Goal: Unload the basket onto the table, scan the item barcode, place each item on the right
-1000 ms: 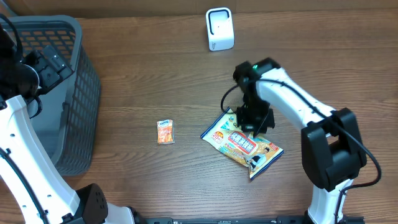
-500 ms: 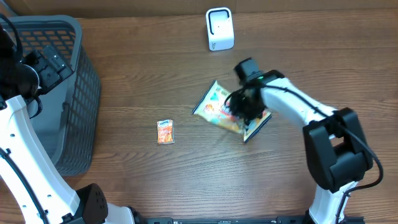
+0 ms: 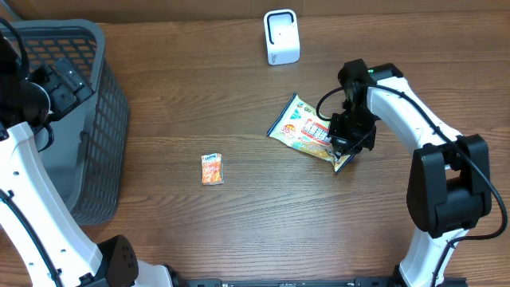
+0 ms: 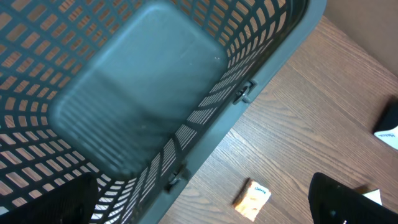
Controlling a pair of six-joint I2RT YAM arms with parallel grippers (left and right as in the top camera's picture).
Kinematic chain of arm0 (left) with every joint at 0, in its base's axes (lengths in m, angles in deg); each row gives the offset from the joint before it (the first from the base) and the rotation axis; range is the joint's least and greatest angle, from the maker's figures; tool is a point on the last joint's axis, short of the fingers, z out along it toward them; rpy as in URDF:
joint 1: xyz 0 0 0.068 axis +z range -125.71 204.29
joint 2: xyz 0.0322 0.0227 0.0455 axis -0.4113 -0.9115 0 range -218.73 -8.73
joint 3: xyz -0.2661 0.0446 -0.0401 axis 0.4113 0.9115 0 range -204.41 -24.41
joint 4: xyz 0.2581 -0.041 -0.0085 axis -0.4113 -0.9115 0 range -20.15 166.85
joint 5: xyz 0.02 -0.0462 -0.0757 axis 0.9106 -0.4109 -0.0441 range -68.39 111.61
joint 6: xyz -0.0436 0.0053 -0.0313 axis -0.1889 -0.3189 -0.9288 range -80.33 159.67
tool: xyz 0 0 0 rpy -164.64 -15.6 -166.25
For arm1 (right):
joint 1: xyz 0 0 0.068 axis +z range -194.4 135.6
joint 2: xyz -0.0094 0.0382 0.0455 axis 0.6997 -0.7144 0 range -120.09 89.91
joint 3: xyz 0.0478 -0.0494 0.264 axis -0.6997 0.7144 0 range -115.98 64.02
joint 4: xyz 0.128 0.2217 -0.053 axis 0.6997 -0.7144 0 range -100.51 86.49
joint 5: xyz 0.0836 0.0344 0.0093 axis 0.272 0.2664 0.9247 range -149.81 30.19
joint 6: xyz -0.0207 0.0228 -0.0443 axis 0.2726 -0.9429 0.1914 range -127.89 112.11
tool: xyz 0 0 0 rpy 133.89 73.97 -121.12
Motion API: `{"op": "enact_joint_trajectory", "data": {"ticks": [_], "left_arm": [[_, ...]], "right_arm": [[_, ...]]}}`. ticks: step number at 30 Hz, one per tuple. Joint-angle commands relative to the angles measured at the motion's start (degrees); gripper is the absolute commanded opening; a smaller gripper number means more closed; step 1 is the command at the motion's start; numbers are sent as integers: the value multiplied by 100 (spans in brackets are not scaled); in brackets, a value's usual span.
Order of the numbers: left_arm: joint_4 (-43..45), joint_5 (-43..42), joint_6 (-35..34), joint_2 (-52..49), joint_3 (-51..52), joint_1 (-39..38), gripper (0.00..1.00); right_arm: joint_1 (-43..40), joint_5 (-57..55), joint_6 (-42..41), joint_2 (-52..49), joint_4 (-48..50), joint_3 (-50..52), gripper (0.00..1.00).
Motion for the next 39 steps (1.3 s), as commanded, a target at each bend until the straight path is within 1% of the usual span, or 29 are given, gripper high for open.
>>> {"op": "enact_joint_trajectory", "data": {"ticks": [1,4,5,6,10,13,15,17,18,19,20,21,22,23,25,26,27,28,31,32,33,36,37,39], "left_arm": [[9,52,68,-7,11,-11,100],[9,52,68,-7,11,-11,100],[9,52,68,-7,11,-11,100],[9,52,68,-7,11,-11,100],[9,52,68,-7,11,-11,100],[9,52,68,-7,11,-11,100],[9,52,68,-7,11,-11,100],[9,52,68,-7,11,-11,100],[9,52,68,-7,11,-11,100],[9,52,68,-7,11,-11,100],[9,52,68,-7,11,-11,100],[9,52,68,-7,11,-11,100],[9,52,68,-7,11,-11,100],[9,52,68,-7,11,-11,100],[9,52,68,-7,11,-11,100],[9,52,68,-7,11,-11,100],[9,52,68,-7,11,-11,100],[9,52,68,-7,11,-11,100],[9,52,68,-7,11,-11,100],[9,52,68,-7,11,-11,100],[9,52,68,-7,11,-11,100],[9,52,68,-7,11,-11,100],[9,52,68,-7,11,-11,100],[9,52,68,-7,11,-11,100]], "right_arm": [[15,-293,-31,-20,474,459,17],[15,-293,-42,-20,992,933,14],[15,-293,-44,-20,1069,1056,10],[15,-295,-125,-20,1012,1147,4],[20,-299,-195,-17,448,973,4],[20,-302,-151,-7,-350,343,4],[20,-295,33,-7,-693,-55,6],[44,-278,361,-7,-951,-428,13],[85,-249,896,-7,-1027,-713,22],[107,-251,1073,-7,-1014,-789,27],[149,-247,1386,-7,-964,-863,38],[175,-247,1523,-7,-918,-868,51],[234,-254,1753,-9,-837,-863,62],[313,-258,1908,-9,-719,-835,68],[466,-297,2044,-9,-551,-791,73],[802,-542,2065,-9,-348,-717,76],[925,-658,2063,-9,-304,-704,78],[1152,-905,2061,-11,-219,-682,82],[1679,-1733,1982,-15,85,-601,86],[1965,-2328,1679,-15,260,-507,87],[2149,-2586,1561,-15,337,-409,87],[2450,-2949,1360,-20,623,-92,85],[2527,-3403,1128,-20,833,120,83],[2533,-3648,1032,-20,1029,350,82]]}}
